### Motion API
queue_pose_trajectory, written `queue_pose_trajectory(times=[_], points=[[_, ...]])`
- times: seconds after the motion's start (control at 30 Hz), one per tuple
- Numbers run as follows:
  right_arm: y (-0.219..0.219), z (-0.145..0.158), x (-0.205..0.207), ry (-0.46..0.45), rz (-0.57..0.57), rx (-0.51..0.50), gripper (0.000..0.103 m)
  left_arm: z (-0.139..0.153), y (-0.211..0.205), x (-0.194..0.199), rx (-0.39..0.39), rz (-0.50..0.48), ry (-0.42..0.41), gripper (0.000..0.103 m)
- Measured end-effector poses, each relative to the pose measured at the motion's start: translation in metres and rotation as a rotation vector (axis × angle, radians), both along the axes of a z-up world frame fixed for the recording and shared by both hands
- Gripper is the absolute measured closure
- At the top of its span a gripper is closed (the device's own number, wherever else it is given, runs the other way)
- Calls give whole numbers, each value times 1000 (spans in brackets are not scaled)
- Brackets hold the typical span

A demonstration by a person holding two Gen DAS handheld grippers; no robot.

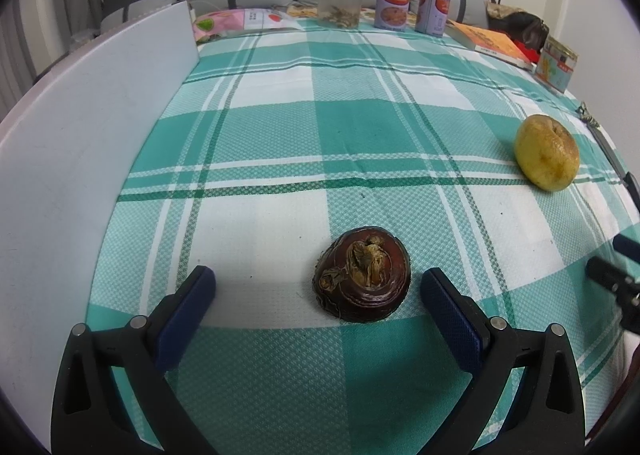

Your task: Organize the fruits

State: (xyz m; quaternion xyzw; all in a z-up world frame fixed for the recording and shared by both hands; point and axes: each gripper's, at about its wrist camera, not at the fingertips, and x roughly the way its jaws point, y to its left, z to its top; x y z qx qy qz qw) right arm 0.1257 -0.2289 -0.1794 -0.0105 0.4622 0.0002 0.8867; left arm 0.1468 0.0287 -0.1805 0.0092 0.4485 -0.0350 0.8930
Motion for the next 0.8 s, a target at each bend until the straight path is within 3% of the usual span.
queue_pose_trajectory(times=[0.1,0.57,0.63,0.8], points=[[1,-7,-1,10,13,-29,0,0,0,-1,-2,-5,5,1],[3,-10,-9,-38,4,-18,0,1,5,-21,21,-95,58,0],[3,-10,-9,-39,5,-18,0,4,6,-18,24,-119,98,1],[3,-9,-7,-24,16,-14,0,14,1,1,-68,-134,129,2]])
